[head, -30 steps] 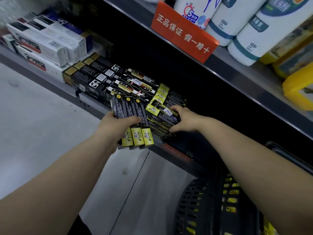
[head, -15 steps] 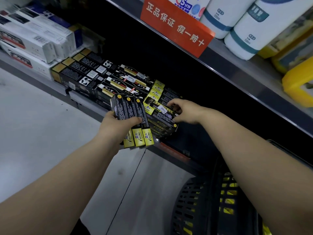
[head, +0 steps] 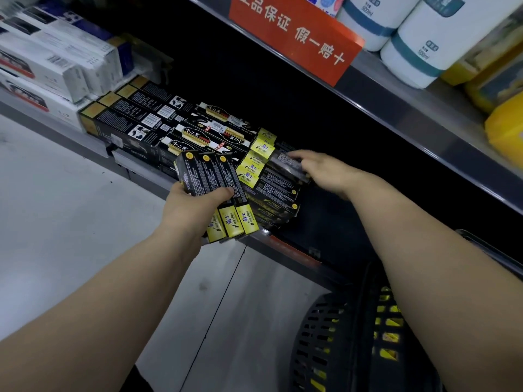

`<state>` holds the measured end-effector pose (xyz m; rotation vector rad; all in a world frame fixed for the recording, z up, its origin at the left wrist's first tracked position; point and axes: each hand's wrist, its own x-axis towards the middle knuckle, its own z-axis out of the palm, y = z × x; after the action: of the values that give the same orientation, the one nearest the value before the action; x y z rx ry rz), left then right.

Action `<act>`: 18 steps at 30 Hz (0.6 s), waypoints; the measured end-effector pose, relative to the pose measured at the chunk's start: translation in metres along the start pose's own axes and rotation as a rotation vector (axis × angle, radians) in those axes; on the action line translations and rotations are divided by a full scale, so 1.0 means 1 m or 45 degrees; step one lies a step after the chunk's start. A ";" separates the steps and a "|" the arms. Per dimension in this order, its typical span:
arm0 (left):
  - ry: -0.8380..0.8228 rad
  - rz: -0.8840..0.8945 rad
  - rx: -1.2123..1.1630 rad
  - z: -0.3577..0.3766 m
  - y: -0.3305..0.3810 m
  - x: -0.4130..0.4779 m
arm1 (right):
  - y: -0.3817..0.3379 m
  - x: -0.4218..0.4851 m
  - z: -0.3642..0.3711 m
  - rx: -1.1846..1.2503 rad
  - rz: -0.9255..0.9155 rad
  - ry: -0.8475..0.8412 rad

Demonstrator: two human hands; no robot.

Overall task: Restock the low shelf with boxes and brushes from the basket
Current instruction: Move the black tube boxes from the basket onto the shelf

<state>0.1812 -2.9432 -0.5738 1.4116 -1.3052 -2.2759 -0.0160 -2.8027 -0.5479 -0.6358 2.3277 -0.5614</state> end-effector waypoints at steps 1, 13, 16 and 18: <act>0.004 0.003 0.000 0.000 0.001 0.000 | 0.000 0.000 0.000 0.119 0.050 0.046; 0.051 0.028 -0.030 -0.008 0.008 0.000 | 0.013 -0.002 0.009 -0.079 0.070 -0.147; 0.068 0.027 -0.032 -0.011 0.010 0.002 | 0.007 -0.004 0.014 -0.089 0.059 -0.208; 0.080 0.023 -0.037 -0.014 0.012 0.003 | 0.002 -0.005 0.014 -0.137 0.062 -0.228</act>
<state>0.1868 -2.9601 -0.5696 1.4434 -1.2564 -2.2112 -0.0038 -2.8015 -0.5565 -0.6502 2.2086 -0.3436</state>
